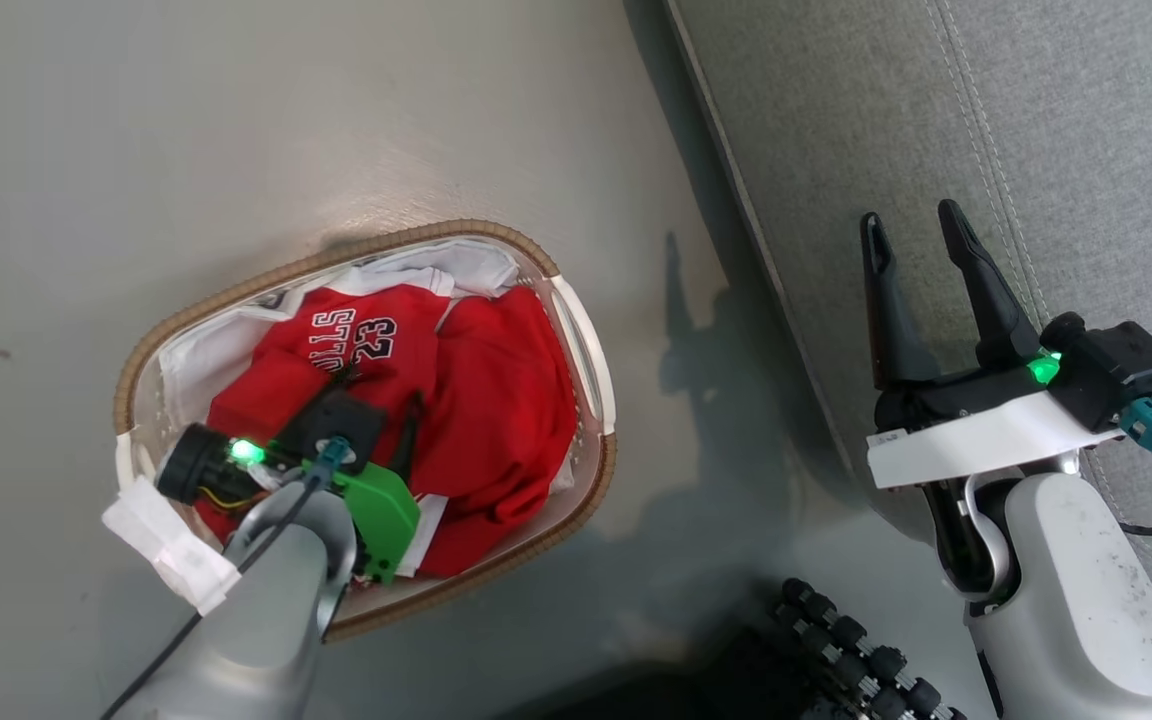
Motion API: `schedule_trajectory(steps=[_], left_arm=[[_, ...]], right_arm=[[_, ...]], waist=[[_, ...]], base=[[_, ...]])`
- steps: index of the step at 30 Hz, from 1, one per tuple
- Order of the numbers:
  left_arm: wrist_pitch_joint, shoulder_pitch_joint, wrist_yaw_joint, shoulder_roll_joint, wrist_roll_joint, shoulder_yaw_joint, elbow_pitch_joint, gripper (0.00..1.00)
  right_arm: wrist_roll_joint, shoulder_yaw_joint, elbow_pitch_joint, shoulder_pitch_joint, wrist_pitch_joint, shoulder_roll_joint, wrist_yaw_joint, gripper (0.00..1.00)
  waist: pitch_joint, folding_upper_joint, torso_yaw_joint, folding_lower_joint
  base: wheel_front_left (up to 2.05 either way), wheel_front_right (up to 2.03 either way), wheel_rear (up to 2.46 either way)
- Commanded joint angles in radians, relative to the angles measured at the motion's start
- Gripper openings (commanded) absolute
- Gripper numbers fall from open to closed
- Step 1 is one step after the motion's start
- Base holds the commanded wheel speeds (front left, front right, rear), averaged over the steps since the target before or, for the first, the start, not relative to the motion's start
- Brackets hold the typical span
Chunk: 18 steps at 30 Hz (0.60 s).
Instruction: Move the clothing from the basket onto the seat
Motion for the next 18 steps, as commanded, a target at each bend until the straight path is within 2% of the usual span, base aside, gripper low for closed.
schedule_trajectory(steps=[1, 6, 9, 11, 12, 15, 16, 17, 18], left_arm=[[0.001, -0.019, 0.009, 0.015, -0.005, 0.011, 0.007, 1.00], [0.001, -0.041, 0.022, 0.028, -0.014, 0.020, 0.036, 1.00], [0.001, -0.055, 0.025, 0.030, -0.019, 0.022, 0.063, 0.89], [0.001, -0.065, 0.032, 0.030, -0.027, 0.030, 0.070, 0.69], [0.001, -0.067, 0.033, 0.027, -0.034, 0.037, 0.068, 0.53], [0.001, -0.072, 0.035, 0.021, -0.052, 0.052, 0.057, 0.31], [0.001, -0.073, 0.034, 0.019, -0.057, 0.055, 0.052, 0.18], [0.001, -0.073, 0.030, 0.018, -0.061, 0.061, 0.046, 0.00], [0.001, -0.074, 0.027, 0.018, -0.064, 0.064, 0.044, 0.00]], right_arm=[[0.005, 0.003, -0.004, -0.014, -0.005, -0.002, -0.001, 1.00], [0.013, 0.008, -0.003, -0.016, -0.005, -0.002, -0.001, 1.00], [0.018, 0.010, -0.003, -0.021, -0.005, -0.002, -0.001, 1.00], [0.022, 0.011, -0.005, -0.027, -0.005, -0.002, -0.001, 1.00], [0.023, 0.011, -0.007, -0.029, -0.005, -0.002, -0.001, 1.00], [0.023, 0.012, -0.008, -0.031, -0.005, -0.002, -0.001, 1.00], [0.022, 0.012, -0.007, -0.032, -0.005, -0.002, -0.001, 1.00], [0.020, 0.010, -0.004, -0.033, -0.005, -0.002, -0.001, 1.00], [0.019, 0.009, -0.003, -0.033, -0.005, -0.002, -0.001, 1.00]], waist=[[0.022, -0.0001, -0.018, -0.0001], [0.034, -0.0001, -0.021, -0.0001], [0.043, -0.0001, -0.021, -0.0001], [0.050, -0.0001, -0.021, -0.0001], [0.053, -0.0001, -0.021, -0.0001], [0.058, -0.0001, -0.019, -0.0001], [0.059, -0.0001, -0.018, -0.0001], [0.060, -0.0001, -0.015, -0.0001], [0.059, -0.0001, -0.014, -0.0001]], base=[[0.00, 0.00, 0.00], [0.00, 0.00, 0.00], [0.00, 0.00, 0.00], [0.00, 0.00, 0.00], [0.00, 0.00, 0.00], [0.00, 0.00, 0.00], [0.00, 0.00, 0.00], [0.00, 0.00, 0.00], [0.00, 0.00, 0.00]])
